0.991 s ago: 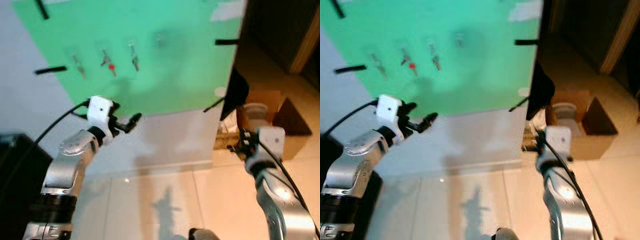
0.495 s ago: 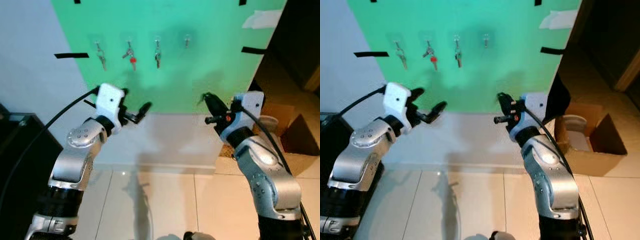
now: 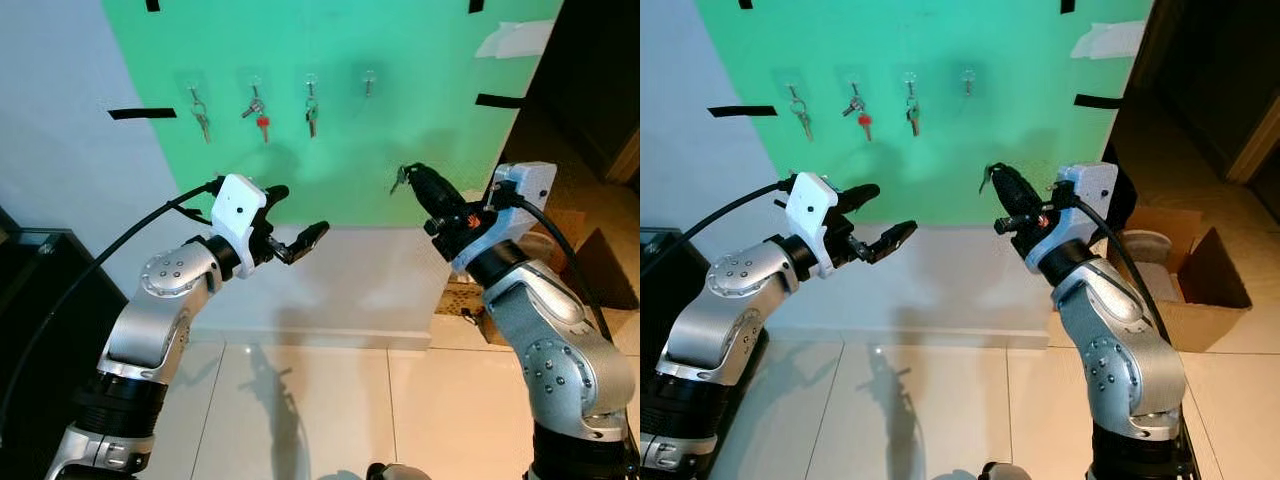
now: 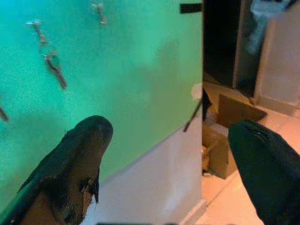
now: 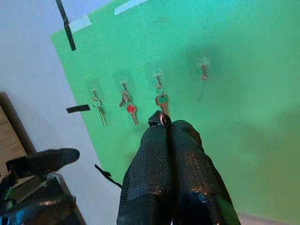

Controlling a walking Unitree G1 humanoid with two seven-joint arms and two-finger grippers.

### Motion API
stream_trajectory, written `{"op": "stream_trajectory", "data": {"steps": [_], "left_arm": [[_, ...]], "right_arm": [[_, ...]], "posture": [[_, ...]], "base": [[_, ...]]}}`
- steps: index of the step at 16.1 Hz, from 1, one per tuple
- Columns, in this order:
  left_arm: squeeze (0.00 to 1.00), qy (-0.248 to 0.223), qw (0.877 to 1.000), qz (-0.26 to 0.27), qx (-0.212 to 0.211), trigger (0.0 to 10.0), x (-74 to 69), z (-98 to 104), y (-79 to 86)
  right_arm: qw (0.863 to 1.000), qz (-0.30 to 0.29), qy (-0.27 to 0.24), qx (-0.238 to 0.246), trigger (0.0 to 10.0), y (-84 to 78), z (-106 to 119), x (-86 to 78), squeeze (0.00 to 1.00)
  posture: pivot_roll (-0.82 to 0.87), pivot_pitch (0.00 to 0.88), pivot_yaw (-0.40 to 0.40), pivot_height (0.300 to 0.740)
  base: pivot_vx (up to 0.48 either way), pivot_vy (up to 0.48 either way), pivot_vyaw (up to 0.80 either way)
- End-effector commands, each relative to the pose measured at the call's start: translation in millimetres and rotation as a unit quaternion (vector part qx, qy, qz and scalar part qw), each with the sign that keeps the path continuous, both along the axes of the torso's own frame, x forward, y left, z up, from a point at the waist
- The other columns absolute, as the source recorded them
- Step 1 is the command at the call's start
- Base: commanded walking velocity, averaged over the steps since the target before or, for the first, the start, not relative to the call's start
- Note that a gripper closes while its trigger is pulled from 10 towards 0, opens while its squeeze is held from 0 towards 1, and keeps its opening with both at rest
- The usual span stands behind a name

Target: Hang keys on a hook

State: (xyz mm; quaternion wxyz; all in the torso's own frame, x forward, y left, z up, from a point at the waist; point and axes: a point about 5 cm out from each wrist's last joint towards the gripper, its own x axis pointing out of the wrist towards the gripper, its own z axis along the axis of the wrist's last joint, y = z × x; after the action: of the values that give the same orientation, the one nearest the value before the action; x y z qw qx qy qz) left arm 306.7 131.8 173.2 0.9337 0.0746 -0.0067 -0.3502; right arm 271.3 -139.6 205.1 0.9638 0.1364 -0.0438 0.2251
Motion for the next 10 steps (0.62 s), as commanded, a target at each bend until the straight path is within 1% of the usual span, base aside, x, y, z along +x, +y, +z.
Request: {"op": "stream_trajectory", "data": {"steps": [1,2,3,4,5,6,7,8,9,10], "left_arm": [[0.00,-0.013,0.999,0.032,-0.004,10.0,1.7,3.7,3.2],[0.00,-0.015,0.998,0.053,-0.003,10.0,2.6,1.2,4.1],[0.00,-0.006,0.996,0.090,0.003,10.0,4.7,-6.8,7.3],[0.00,0.004,0.992,0.123,0.011,10.0,6.4,-18.3,11.5],[0.00,0.005,0.992,0.128,0.016,10.0,5.8,-25.7,13.4],[0.00,0.008,0.992,0.126,0.018,10.0,4.4,-28.8,14.1],[0.00,0.013,0.992,0.127,0.007,10.0,4.0,-28.1,14.1],[0.00,0.015,0.992,0.127,0.005,10.0,4.6,-27.3,14.0],[0.00,0.013,0.991,0.130,0.007,10.0,5.6,-27.3,13.7],[0.00,0.013,0.991,0.132,0.008,10.0,5.6,-30.3,12.4]], "right_arm": [[1.000,-0.008,0.004,-0.001,10.0,-2.9,0.6,-3.4,0.00],[0.999,-0.038,0.024,-0.019,10.0,-7.5,-7.9,-2.5,0.00],[0.993,-0.095,0.061,-0.044,10.0,-16.4,-24.2,-0.8,0.00],[0.980,-0.156,0.093,-0.077,10.0,-27.1,-40.1,-0.7,0.00],[0.972,-0.187,0.102,-0.097,10.0,-33.0,-47.9,-2.5,0.00],[0.969,-0.199,0.106,-0.104,10.0,-36.0,-52.1,-5.0,0.00],[0.966,-0.211,0.110,-0.102,10.0,-39.1,-55.8,-7.1,0.00],[0.962,-0.222,0.121,-0.100,10.0,-42.9,-61.8,-9.2,0.00],[0.958,-0.233,0.131,-0.102,10.0,-45.6,-70.4,-12.6,0.00],[0.955,-0.247,0.135,-0.092,10.0,-46.9,-73.6,-14.7,0.00]], "posture": [[-0.09,0.000,0.051,0.740],[-0.09,0.000,0.046,0.740],[-0.08,0.000,0.043,0.740],[-0.08,0.000,0.046,0.740],[-0.09,0.000,0.048,0.740],[-0.09,0.000,0.048,0.740],[-0.09,0.000,0.059,0.740],[-0.10,0.000,0.062,0.740],[-0.11,0.000,0.077,0.740],[-0.11,0.000,0.080,0.740]], "base": [[0.000,0.000,0.00],[0.000,0.000,0.00],[0.000,0.000,0.00],[0.000,0.000,0.00],[0.000,0.000,0.00],[0.000,0.000,0.00],[0.000,0.000,0.00],[0.000,0.000,0.00],[0.274,0.000,0.00],[0.289,0.000,0.00]]}}
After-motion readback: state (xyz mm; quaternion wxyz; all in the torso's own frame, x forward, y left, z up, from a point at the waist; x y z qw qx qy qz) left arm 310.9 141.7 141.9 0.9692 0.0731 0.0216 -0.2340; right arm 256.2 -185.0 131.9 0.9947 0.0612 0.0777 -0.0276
